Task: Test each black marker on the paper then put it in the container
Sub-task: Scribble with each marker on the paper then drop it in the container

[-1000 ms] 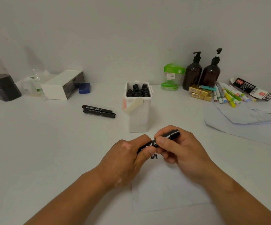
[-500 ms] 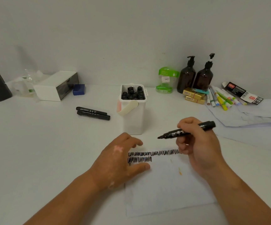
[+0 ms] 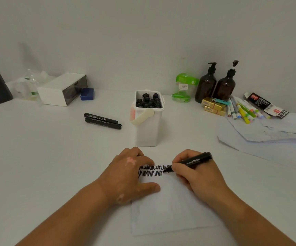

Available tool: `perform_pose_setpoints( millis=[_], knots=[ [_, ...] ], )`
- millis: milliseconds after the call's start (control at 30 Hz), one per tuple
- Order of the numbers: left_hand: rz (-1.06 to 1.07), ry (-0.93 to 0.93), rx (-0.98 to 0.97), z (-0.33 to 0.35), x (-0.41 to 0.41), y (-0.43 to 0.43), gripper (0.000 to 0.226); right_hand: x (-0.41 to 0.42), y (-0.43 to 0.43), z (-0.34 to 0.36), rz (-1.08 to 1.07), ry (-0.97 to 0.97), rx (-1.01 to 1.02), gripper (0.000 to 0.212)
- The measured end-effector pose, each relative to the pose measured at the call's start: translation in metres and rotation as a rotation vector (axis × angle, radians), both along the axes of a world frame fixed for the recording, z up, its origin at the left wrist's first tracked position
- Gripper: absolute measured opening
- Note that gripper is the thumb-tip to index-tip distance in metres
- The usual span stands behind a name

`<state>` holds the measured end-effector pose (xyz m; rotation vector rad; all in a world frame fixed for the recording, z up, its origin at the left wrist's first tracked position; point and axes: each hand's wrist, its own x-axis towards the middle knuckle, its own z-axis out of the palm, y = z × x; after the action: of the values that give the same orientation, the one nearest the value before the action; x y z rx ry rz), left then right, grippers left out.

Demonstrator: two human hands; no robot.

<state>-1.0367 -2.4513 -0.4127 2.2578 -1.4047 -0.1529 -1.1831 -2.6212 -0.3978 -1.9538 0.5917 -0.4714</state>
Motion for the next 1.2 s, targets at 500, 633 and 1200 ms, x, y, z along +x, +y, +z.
perform_pose_setpoints(
  millis=[500, 633, 1200],
  knots=[
    [-0.009, 0.002, 0.004, -0.0007, 0.0001, -0.0005, 0.064, 0.0018, -0.0028, -0.0081, 0.001, 0.051, -0.103, 0.008],
    [-0.009, -0.004, 0.001, -0.0013, 0.0002, -0.0005, 0.065, 0.0020, -0.0044, -0.0100, -0.001, 0.053, -0.126, 0.004],
    [-0.006, 0.000, 0.011, -0.0009, 0.0005, -0.0008, 0.064, 0.0037, -0.0057, -0.0107, -0.020, 0.055, -0.119, 0.009]
  ],
)
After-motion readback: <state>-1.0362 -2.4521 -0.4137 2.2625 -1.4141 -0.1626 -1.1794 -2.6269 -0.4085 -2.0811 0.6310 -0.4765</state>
